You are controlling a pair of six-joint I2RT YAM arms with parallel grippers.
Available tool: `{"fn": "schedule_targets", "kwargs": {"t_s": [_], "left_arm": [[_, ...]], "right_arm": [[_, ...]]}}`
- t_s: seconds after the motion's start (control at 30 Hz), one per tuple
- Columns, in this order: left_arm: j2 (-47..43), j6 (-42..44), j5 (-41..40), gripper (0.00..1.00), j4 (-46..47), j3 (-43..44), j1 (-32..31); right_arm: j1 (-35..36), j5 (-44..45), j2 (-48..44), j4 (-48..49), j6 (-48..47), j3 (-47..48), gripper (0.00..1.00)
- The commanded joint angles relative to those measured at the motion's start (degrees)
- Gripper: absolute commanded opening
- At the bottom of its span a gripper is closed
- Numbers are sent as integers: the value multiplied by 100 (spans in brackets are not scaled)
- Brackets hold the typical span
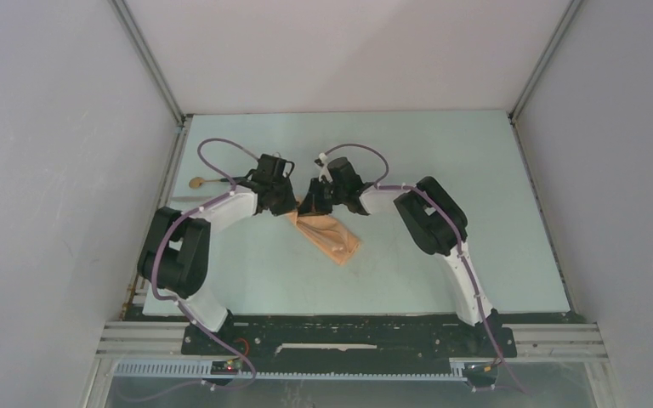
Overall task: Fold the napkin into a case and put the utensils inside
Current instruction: Grasp the top corner of the smaller rectangle folded napkin from the folded napkin.
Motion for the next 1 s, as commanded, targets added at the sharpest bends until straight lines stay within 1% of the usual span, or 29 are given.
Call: {"fn": "schedule_targets", "kwargs": {"t_s": [0.0, 0.03, 0.07, 0.1, 0.17, 0.2, 0.27, 0.33, 0.37, 0.47, 0.6, 0.7, 0.77, 0.8, 0.87, 0.97], "left_arm": [[-313, -215, 418, 0, 136, -150, 120], [-290, -222, 428, 0, 122, -148, 147], [-241, -218, 481, 0, 82, -116, 194], [-172, -200, 537, 0, 28, -77, 226], [-92, -192, 500, 0, -21, -71, 256], [-59, -207, 498, 0, -25, -92, 268], [-66, -241, 521, 0, 34, -169, 286], [-136, -264, 472, 0, 58, -239, 293], [-184, -278, 464, 0, 97, -283, 297], [-259, -301, 470, 0, 165, -373, 304], [-404, -308, 449, 0, 208, -495, 306], [-471, -281, 432, 0, 220, -531, 321], [-493, -282, 437, 0, 244, -547, 324], [-505, -276, 432, 0, 244, -562, 323], [-532, -289, 436, 0, 269, -606, 336], [-584, -314, 472, 0, 361, -631, 383]], "right_arm": [[295, 559, 108, -454, -282, 303, 0], [302, 518, 104, -461, -258, 290, 0], [302, 378, 102, -268, -245, 205, 2], [296, 52, 96, 77, -263, 124, 7], [202, -428, 121, 404, -163, 79, 13], [75, -692, 107, 777, 24, -28, 15], [-118, -955, 58, 1358, 416, -282, 24], [-210, -1170, 30, 1476, 578, -335, 33], [-227, -1274, 46, 1410, 575, -289, 36], [-274, -1449, 113, 1491, 719, -240, 42], [-275, -1524, 251, 1687, 963, -241, 46], [-228, -1482, 386, 1664, 1071, -119, 47], [-202, -1455, 466, 1654, 1154, -43, 45], [-185, -1434, 495, 1572, 1161, 16, 42], [-143, -1381, 536, 1407, 1117, 87, 29], [-80, -1325, 551, 1145, 920, 90, 15]]}}
